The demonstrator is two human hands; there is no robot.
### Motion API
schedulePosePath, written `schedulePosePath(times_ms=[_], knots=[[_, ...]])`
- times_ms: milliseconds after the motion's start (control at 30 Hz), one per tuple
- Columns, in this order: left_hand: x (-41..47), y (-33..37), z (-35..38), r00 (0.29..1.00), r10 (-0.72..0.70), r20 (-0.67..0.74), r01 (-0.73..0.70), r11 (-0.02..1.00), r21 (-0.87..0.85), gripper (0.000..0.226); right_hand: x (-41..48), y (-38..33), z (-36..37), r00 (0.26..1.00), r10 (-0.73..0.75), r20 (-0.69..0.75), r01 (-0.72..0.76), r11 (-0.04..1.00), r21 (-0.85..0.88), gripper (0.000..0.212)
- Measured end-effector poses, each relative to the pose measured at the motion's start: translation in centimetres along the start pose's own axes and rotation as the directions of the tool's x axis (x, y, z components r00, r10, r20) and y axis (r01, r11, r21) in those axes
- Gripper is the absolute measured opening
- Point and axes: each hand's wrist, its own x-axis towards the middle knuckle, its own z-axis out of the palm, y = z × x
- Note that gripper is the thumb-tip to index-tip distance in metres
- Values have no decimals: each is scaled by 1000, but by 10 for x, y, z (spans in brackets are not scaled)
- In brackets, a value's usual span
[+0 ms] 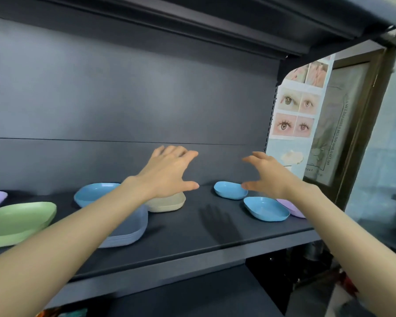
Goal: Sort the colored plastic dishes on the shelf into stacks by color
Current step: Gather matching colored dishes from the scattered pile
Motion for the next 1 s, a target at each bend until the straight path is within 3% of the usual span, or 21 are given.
schedulePosePath(times_ms=[267,467,633,833,1000], knots=[[61,31,47,999,-19,28,21,998,-59,78,38,77,23,1000,1,4,-2,998,60,74],[110,35,119,973,-98,207,155,948,-277,83,80,126,60,997,-6,78,-5,990,140,74],[152,29,170,933,-178,313,309,842,-442,90,121,158,94,986,17,169,-56,971,230,76],[173,17,219,839,-270,473,499,730,-467,101,154,185,130,942,44,334,-152,940,304,78],[180,17,240,801,-306,514,582,600,-549,101,172,193,147,921,-12,390,-155,906,394,78]])
